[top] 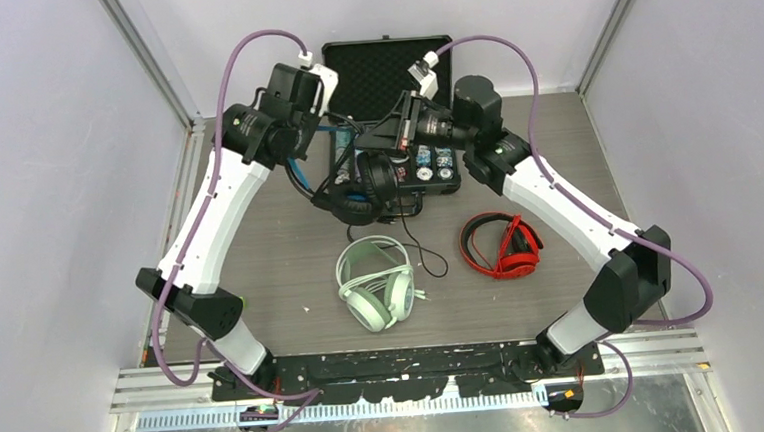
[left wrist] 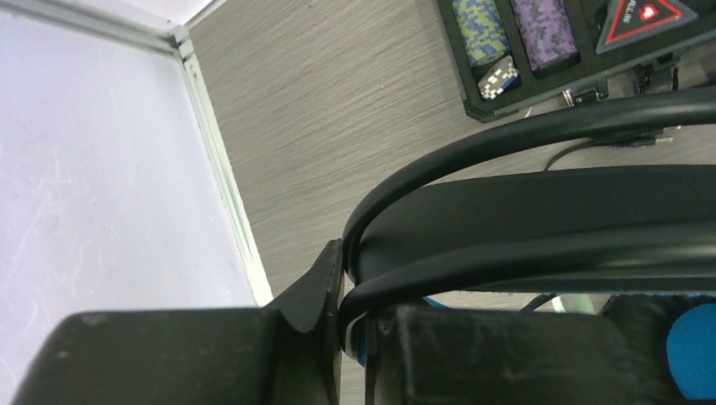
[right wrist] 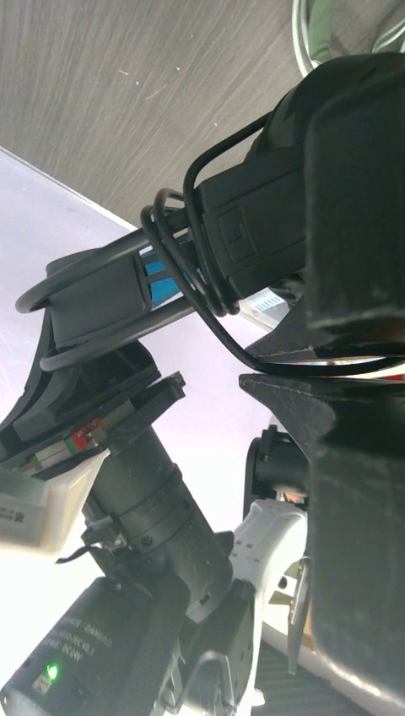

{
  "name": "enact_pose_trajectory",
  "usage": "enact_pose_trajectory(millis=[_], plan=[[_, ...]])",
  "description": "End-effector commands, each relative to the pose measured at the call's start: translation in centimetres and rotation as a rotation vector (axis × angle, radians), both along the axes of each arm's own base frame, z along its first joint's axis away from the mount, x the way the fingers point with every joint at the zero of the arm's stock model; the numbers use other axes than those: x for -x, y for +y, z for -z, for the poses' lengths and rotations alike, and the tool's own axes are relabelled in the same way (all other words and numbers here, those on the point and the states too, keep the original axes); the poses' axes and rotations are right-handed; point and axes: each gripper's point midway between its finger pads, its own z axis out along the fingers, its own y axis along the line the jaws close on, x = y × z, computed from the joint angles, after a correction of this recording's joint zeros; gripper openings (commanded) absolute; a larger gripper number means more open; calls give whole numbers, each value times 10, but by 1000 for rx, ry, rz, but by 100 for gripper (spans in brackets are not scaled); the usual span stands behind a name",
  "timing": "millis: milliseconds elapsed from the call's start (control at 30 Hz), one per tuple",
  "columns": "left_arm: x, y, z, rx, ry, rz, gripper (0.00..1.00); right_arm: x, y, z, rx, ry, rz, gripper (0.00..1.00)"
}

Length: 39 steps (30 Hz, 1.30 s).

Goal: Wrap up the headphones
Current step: Wrap the headphones cable around the headphones.

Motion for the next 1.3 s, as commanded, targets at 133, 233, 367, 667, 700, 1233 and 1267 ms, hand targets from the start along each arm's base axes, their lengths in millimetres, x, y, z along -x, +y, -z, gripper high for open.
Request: enact_pose_trajectory(millis=[133, 233, 367, 667, 700, 1233, 1267], plan=[[-4, 16, -26, 154, -97, -284, 0, 16, 19, -23, 100, -194, -4, 14], [-4, 17, -26, 177, -96, -333, 0, 11, 20, -22, 149, -232, 32, 14], [-8, 15, -31, 223, -114, -380, 0, 5, 23, -15, 230, -272, 73, 14], [-26, -14, -42, 531, -123, -411, 0, -1, 26, 8, 408, -360, 157, 14], [-28, -18, -43, 576, -114, -411, 0, -2, 25, 8, 422, -370, 171, 14], [-42, -59, -73, 975, -107, -392, 0, -12, 14, 36, 518, -558, 298, 14], [-42, -60, -73, 981, -106, -391, 0, -12, 12, 39, 508, -575, 307, 15]])
